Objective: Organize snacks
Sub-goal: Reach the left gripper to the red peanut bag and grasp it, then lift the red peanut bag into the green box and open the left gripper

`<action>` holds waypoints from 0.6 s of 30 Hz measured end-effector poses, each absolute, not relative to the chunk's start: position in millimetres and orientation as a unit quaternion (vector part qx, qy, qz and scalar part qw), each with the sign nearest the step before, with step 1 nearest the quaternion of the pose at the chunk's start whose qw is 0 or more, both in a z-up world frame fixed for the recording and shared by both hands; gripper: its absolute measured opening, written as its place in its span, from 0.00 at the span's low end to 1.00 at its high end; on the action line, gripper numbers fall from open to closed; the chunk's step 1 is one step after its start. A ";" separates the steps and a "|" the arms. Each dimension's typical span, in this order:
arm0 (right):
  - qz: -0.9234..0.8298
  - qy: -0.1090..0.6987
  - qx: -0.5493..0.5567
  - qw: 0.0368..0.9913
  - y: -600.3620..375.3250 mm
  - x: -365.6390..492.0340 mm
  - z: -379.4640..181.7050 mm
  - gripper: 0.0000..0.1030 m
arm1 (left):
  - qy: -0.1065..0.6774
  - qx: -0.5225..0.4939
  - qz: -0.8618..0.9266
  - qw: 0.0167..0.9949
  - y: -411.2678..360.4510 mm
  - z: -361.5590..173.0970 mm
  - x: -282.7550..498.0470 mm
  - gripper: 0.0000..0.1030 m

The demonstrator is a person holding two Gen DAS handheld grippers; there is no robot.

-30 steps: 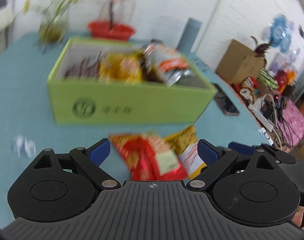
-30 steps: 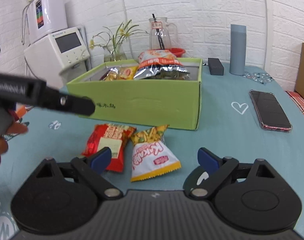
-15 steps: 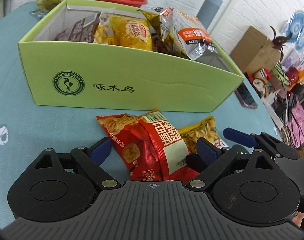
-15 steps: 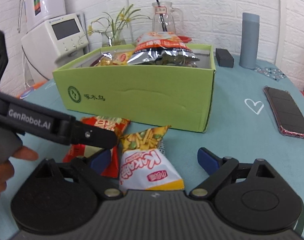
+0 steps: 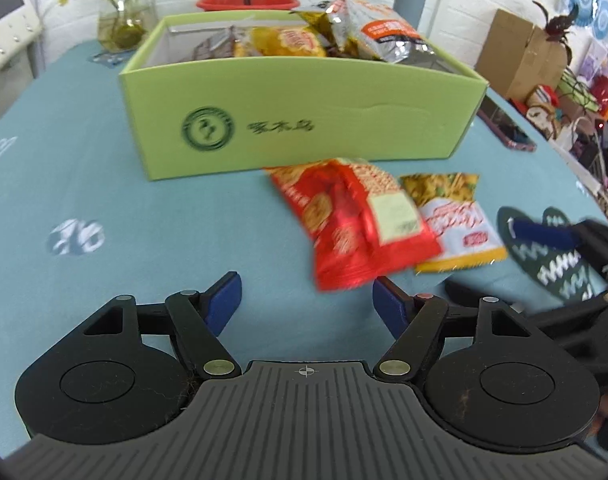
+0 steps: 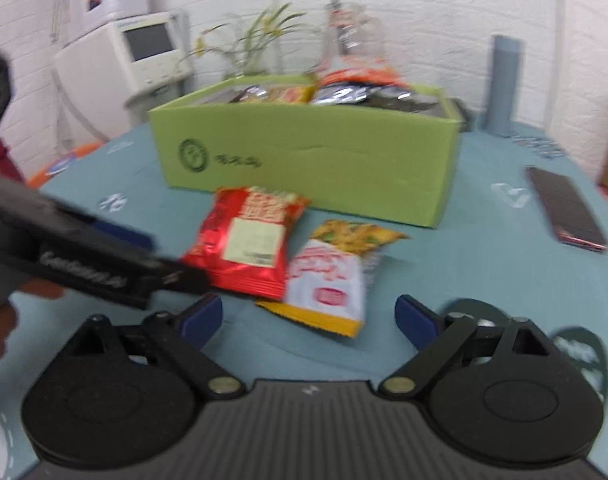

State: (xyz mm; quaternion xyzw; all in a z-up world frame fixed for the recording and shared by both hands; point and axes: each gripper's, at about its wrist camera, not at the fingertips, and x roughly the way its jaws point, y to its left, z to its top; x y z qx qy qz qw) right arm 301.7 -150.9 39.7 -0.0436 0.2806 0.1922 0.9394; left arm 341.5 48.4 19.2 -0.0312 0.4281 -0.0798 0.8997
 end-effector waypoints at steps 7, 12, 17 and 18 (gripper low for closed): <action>0.277 0.268 -0.090 0.918 -102.8 325.6 58.4 0.89 | 0.399 -0.131 -0.127 0.898 64.4 56.4 376.4 0.73; 0.289 0.294 -0.108 0.905 -86.7 355.1 37.3 0.90 | 0.443 -0.153 -0.139 0.872 69.6 38.1 409.3 0.67; 0.316 0.311 -0.110 0.889 -74.0 371.2 26.7 0.88 | 0.446 -0.133 -0.161 0.870 59.6 22.5 412.5 0.52; 0.320 0.314 -0.105 0.888 -72.6 369.5 25.1 0.84 | 0.444 -0.122 -0.165 0.872 57.8 22.8 409.9 0.47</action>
